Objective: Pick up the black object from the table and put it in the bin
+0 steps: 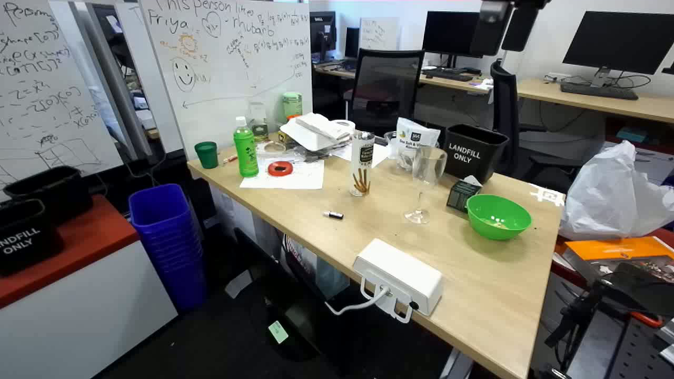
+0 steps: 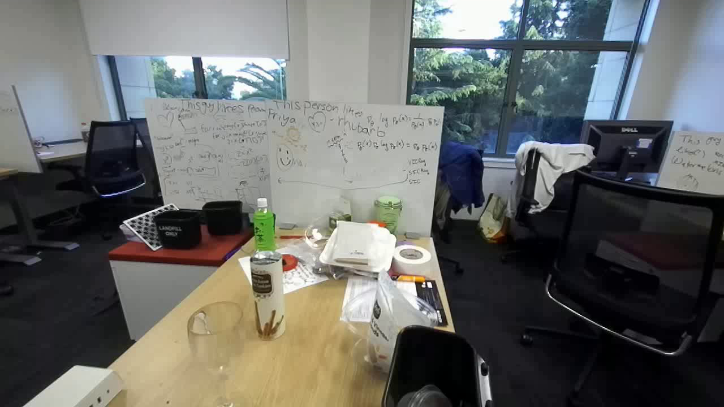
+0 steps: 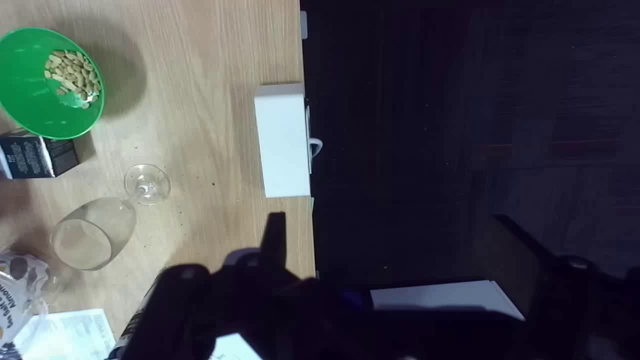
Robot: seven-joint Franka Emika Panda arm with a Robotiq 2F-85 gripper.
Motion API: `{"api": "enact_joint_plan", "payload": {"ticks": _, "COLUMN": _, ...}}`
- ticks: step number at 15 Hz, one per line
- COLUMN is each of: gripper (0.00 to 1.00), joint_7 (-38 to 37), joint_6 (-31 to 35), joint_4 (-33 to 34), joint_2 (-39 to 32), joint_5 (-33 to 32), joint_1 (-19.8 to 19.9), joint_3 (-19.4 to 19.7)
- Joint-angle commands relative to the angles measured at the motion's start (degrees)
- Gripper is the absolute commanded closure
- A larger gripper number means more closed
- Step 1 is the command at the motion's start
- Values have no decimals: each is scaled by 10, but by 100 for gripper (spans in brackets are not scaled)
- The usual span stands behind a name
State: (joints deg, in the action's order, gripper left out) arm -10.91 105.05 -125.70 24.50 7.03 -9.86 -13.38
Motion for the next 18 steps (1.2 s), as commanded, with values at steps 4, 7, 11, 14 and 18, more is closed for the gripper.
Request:
{"api": "enact_joint_plan", "payload": {"ticks": 4, "gripper": 0, "joint_7": -39, "joint_6": -9, "joint_4": 17, "joint_2": -17, "joint_5": 6, "joint_1": 4, "joint_3": -5}}
{"api": "enact_joint_plan", "payload": {"ticks": 7, "gripper": 0, "joint_7": -123, "joint_6": -1, "joint_4": 32, "joint_2": -37, "joint_5": 17, "joint_1": 11, "joint_3": -15}}
{"api": "enact_joint_plan", "payload": {"ticks": 11, "gripper": 0, "joint_7": -286, "joint_6": 73, "joint_4": 47, "joint_2": -88, "joint_5": 4, "joint_1": 19, "joint_3": -46}}
{"api": "enact_joint_plan", "payload": {"ticks": 14, "gripper": 0, "joint_7": -420, "joint_6": 139, "joint_4": 62, "joint_2": -143, "joint_5": -52, "joint_1": 18, "joint_3": -64}}
{"api": "enact_joint_plan", "payload": {"ticks": 18, "gripper": 0, "joint_7": -588, "joint_6": 159, "joint_4": 105, "joint_2": -231, "joint_5": -121, "joint_1": 7, "joint_3": -50}}
